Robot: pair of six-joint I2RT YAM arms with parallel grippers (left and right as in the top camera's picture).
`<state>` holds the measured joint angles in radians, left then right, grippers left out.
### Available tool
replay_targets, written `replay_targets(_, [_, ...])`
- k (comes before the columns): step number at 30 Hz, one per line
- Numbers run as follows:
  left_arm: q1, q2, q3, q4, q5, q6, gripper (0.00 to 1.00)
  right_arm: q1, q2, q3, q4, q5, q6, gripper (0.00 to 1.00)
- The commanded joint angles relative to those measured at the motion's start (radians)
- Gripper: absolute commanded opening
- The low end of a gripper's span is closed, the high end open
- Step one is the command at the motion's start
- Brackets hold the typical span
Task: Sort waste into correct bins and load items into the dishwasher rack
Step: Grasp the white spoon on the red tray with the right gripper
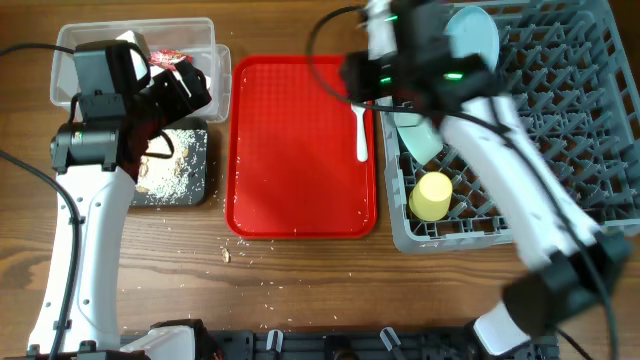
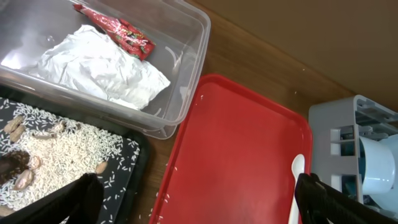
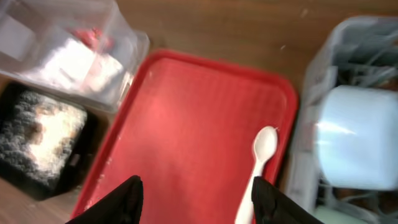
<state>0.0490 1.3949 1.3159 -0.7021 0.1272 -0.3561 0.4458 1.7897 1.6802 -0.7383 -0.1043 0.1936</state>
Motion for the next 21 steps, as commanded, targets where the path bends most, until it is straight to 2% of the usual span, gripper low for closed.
replay_targets(1, [0.003, -0.005, 0.012, 0.002, -0.006, 0.012, 1.0, 0.032, 0.18, 0.011, 0.032, 0.164, 0.048, 0.58])
replay_targets(5, [0.003, -0.005, 0.012, 0.002, -0.006, 0.012, 1.0, 0.032, 0.318, 0.011, 0.042, 0.222, 0.099, 0.58])
replay_targets(7, [0.003, -0.005, 0.012, 0.002, -0.006, 0.012, 1.0, 0.032, 0.392, 0.011, 0.04, 0.273, 0.101, 0.62])
replay_targets(14, [0.003, -0.005, 0.012, 0.002, -0.006, 0.012, 1.0, 0.032, 0.475, 0.011, 0.059, 0.262, 0.095, 0.61])
replay_targets(20, [0.003, -0.005, 0.012, 0.002, -0.006, 0.012, 1.0, 0.032, 0.487, 0.011, 0.035, 0.02, 0.043, 0.43])
replay_targets(21, [0.003, -0.005, 0.012, 0.002, -0.006, 0.012, 1.0, 0.032, 0.488, 0.011, 0.026, -0.008, 0.046, 0.36])
